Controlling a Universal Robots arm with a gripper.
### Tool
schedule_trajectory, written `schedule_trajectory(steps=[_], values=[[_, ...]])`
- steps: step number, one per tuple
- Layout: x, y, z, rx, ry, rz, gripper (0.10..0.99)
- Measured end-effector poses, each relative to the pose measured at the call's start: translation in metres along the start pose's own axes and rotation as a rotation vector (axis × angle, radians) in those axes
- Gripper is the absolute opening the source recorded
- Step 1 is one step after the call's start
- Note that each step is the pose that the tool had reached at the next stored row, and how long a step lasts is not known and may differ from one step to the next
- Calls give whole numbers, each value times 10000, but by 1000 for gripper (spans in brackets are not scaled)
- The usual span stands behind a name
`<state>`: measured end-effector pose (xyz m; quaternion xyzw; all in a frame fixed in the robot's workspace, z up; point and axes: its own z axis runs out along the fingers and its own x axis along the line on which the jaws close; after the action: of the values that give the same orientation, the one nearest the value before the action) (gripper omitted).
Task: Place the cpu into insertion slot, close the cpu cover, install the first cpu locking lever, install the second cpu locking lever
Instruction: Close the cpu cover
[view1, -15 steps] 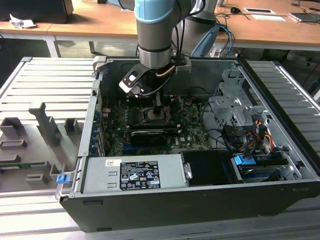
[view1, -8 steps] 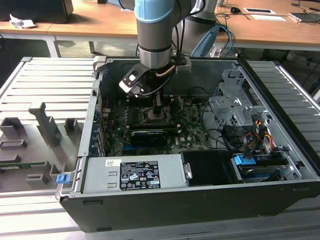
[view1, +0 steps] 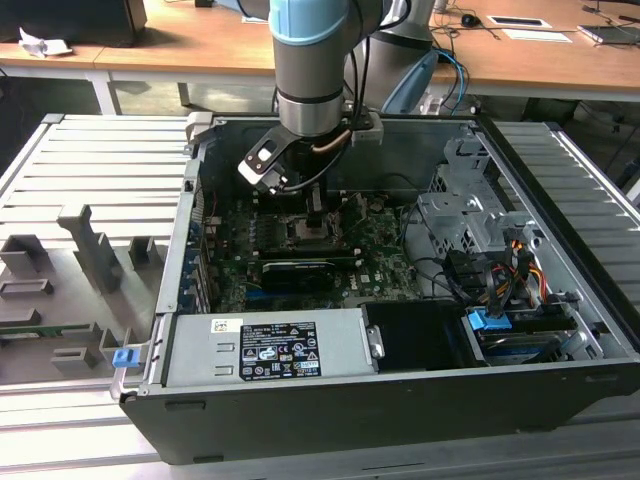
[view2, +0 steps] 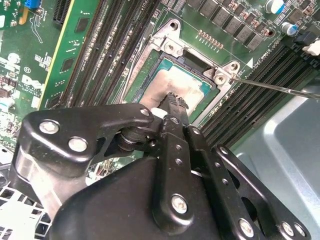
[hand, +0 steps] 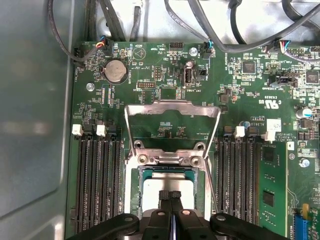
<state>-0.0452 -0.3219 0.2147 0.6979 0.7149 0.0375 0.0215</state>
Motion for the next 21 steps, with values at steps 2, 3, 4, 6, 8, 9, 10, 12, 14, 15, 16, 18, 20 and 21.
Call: schedule_trajectory(steps=[2, 3, 4, 6, 8, 9, 10, 12, 14, 15, 16, 18, 20, 21], values=[[1, 1, -4, -2, 3, 3, 106], [0, 10, -5, 4, 1, 1, 106], [0, 14, -4, 6, 1, 2, 106], [-4, 23, -4, 8, 9, 3, 106], [-6, 33, -3, 15, 13, 3, 106], [-10, 33, -3, 16, 37, 5, 106], [-11, 33, -3, 15, 49, 6, 106], [-11, 33, -4, 14, 52, 7, 106], [-10, 36, -34, 15, 51, 6, 106], [-9, 38, -57, 16, 49, 5, 106], [-8, 41, -92, 15, 48, 5, 106], [-7, 45, -146, 15, 48, 6, 106], [-6, 50, -200, 15, 48, 6, 106], [-5, 51, -220, 15, 48, 6, 106]])
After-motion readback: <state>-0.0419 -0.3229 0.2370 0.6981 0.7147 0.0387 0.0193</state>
